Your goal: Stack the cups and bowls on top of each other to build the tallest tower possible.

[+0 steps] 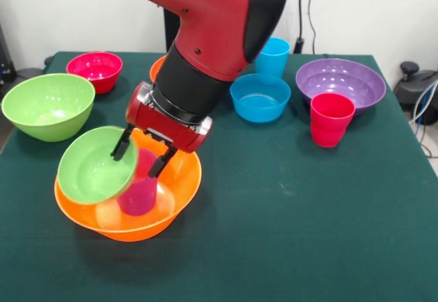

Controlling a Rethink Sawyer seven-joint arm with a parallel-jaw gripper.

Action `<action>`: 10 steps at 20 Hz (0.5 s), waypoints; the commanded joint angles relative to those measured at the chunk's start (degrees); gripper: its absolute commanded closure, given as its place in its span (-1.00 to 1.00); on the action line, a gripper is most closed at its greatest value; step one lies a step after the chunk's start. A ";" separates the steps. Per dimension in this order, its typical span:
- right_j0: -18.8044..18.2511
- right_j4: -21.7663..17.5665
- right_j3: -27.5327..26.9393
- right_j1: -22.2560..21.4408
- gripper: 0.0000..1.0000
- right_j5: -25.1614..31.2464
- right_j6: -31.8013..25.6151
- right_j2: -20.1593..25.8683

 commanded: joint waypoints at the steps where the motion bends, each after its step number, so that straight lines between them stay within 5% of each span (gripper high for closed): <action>1: -1.03 -1.02 4.92 2.21 -1.00 1.19 -2.78 3.83; 10: -0.69 -0.81 3.89 2.59 -1.00 2.01 -2.62 3.88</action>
